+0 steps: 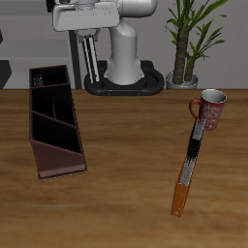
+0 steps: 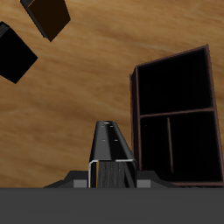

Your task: Place the left striped book into the right desk caddy's right compartment and place the right striped book into the right desk caddy's right compartment and place the orange book into the right desk caddy's left compartment

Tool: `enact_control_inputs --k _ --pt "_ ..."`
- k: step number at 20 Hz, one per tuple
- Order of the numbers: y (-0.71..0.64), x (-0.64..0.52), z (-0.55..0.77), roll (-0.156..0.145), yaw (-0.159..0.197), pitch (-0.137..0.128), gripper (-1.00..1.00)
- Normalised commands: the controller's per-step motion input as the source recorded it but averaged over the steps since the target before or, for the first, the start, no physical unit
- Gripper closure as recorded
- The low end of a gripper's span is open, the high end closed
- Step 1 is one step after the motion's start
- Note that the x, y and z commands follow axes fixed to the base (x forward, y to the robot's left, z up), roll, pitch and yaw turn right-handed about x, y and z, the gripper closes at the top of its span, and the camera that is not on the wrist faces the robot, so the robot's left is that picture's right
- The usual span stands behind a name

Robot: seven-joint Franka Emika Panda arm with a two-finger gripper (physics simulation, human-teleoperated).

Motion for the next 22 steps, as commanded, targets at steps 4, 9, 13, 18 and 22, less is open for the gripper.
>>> enact_control_inputs --k 4,9,13,18,22 --pt "-0.13 -0.43 -0.10 -0.052 -0.026 0.029 1.00" --pt "-0.06 -0.43 -0.07 -0.023 -0.022 0.002 1.00" --pt "0.01 -0.46 -0.01 0.023 0.016 -0.003 1.00" --pt "-0.11 -0.29 0.04 0.013 0.023 0.008 1.00" --pt "-0.40 -0.12 0.22 0.066 -0.038 0.074 1.00"
